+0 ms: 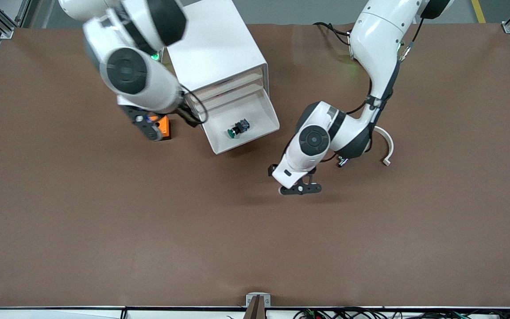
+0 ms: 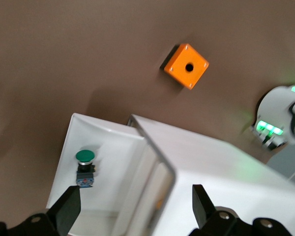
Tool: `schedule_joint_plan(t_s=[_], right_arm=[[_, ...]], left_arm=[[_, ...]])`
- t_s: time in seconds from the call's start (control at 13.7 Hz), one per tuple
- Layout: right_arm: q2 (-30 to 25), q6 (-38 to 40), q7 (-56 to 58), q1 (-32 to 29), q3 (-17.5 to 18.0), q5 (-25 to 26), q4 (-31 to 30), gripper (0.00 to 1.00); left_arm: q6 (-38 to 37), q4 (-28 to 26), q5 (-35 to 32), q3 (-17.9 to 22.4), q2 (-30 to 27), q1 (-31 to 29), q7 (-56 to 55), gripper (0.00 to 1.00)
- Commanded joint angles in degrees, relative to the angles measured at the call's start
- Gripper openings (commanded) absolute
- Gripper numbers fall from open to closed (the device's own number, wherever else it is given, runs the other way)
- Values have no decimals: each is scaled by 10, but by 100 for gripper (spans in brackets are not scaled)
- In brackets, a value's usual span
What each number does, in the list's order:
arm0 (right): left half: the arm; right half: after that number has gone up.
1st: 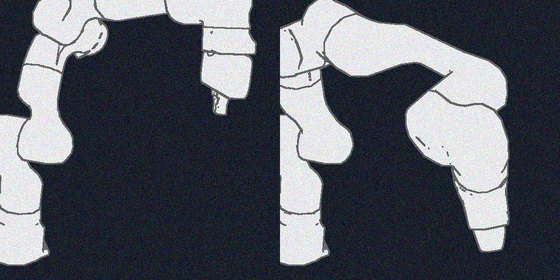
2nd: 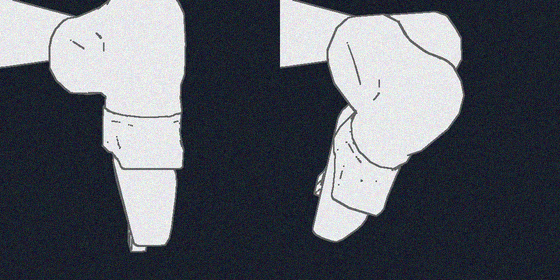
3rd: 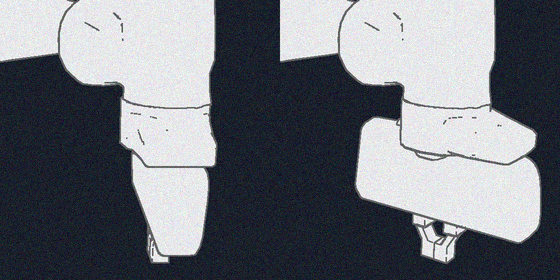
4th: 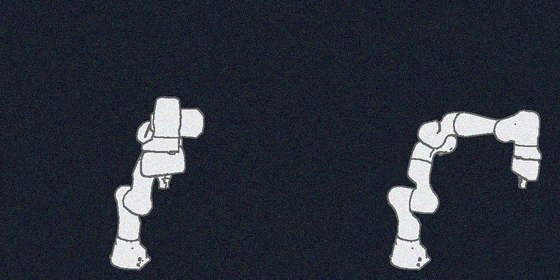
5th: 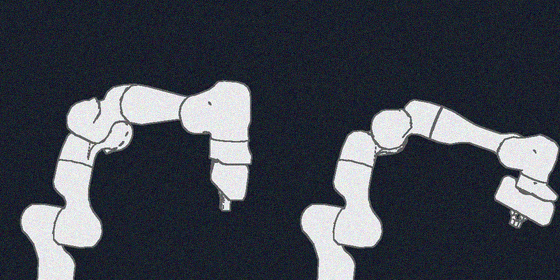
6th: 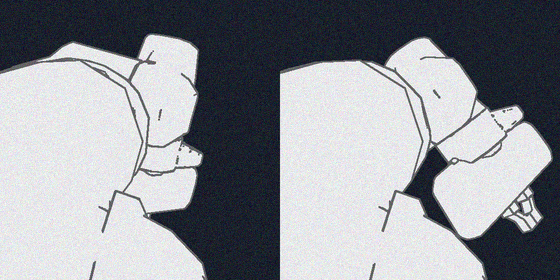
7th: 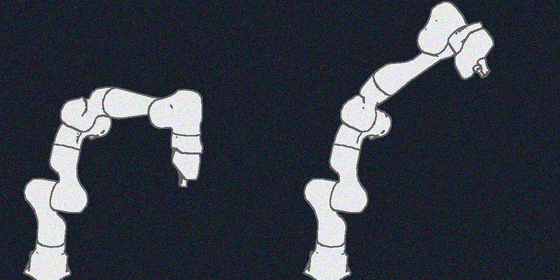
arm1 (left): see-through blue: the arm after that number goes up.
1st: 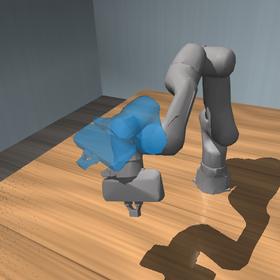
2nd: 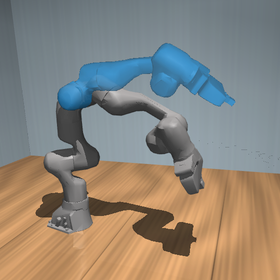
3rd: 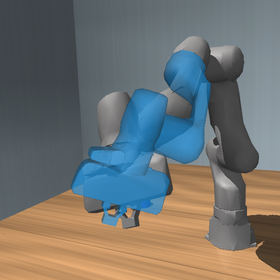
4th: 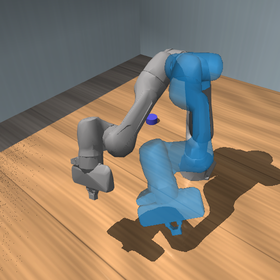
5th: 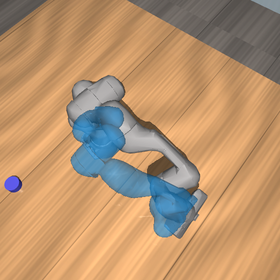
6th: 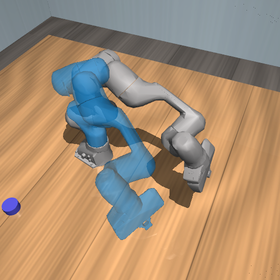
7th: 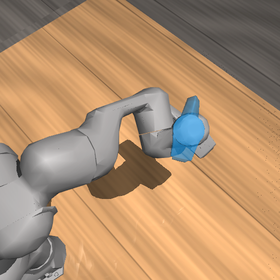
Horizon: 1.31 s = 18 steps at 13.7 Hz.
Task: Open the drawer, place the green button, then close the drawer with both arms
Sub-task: 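Push the drawer shut with the left gripper while the right gripper withdraws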
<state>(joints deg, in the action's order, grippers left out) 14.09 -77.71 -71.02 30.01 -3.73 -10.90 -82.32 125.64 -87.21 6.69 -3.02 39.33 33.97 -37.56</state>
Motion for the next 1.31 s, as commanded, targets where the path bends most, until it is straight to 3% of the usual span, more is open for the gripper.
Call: schedule_joint_plan(t_s=[0.0,0.36,0.73,0.95,1.24], right_arm=[[-49,26,135,-54,10,31,-20,100],[-78,15,438,-183,10,65,-44,100],[-128,-102,645,-257,10,92,-139,100],[-161,-153,676,-270,10,100,-193,100],[-179,-168,691,-279,10,105,-214,100]], left_arm=[[0,1,16,-1,15,36,-55,100],[-3,0,53,-1,28,90,-95,100],[-24,-1,60,-2,27,146,-185,100],[-29,-10,106,-23,26,159,-212,100],[-33,-23,117,-53,22,159,-228,100]])
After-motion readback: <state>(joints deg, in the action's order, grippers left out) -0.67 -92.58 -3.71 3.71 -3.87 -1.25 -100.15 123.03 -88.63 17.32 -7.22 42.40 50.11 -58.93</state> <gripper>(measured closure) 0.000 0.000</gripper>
